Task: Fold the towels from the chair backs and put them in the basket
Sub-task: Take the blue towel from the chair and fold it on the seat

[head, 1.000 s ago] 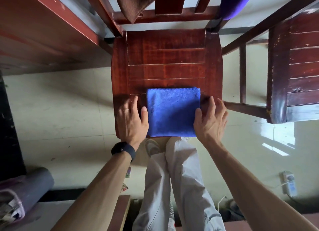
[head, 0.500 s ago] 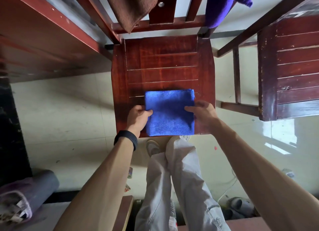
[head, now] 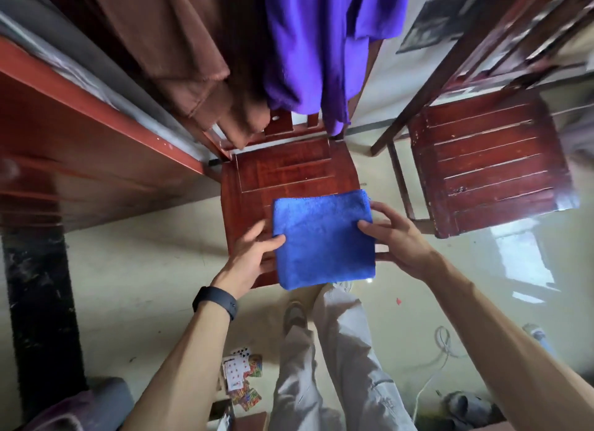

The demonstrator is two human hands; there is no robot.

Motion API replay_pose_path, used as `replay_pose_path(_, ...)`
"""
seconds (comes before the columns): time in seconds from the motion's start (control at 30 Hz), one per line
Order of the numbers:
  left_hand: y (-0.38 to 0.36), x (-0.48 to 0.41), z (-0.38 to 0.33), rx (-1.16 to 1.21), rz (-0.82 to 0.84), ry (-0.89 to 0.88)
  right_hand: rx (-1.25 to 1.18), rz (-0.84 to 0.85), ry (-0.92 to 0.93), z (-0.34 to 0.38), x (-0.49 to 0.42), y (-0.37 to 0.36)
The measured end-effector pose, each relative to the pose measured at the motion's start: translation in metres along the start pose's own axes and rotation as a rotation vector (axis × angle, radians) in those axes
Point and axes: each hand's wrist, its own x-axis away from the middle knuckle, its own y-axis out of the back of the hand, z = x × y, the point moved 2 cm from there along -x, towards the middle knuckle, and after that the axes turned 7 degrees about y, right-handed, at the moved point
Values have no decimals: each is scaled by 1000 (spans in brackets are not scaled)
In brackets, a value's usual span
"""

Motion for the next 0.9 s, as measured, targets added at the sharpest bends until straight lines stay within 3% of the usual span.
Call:
replay_pose_path(0.27, -78, 134, -95, -161, 209, -59, -23, -154, 218, 100, 169, 10)
replay_pose_path(0.47, -172, 208, -136, -345, 378, -149, -114, -391, 406, 118, 295, 42)
replay_pose_path(0.9, -507, 265, -143, -768, 721, -243, -347, -937, 700, 104, 487, 222)
